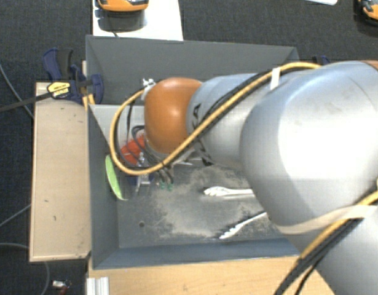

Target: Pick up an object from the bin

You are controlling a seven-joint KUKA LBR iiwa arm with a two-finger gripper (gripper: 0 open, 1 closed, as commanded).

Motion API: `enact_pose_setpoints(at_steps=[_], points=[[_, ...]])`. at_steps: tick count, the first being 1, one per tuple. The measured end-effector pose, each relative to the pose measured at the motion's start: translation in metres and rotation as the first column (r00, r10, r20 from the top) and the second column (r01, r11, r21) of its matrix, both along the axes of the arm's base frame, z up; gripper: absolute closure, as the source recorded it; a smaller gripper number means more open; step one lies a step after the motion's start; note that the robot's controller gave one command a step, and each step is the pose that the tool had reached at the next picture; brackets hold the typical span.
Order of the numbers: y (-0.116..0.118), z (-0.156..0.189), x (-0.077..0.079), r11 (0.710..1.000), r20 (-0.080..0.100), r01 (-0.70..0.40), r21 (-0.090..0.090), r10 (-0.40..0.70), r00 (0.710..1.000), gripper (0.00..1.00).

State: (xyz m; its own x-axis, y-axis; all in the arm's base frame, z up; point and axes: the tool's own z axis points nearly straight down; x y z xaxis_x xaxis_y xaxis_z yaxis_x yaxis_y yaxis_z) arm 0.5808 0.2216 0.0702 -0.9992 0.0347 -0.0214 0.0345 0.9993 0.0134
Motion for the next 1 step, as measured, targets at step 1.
enact_pose_setpoints(at_steps=[1], points=[[-0.0010,0.0001,0.0028,1.000,0.003,-0.005,0.001,0.005,1.000,1.00]])
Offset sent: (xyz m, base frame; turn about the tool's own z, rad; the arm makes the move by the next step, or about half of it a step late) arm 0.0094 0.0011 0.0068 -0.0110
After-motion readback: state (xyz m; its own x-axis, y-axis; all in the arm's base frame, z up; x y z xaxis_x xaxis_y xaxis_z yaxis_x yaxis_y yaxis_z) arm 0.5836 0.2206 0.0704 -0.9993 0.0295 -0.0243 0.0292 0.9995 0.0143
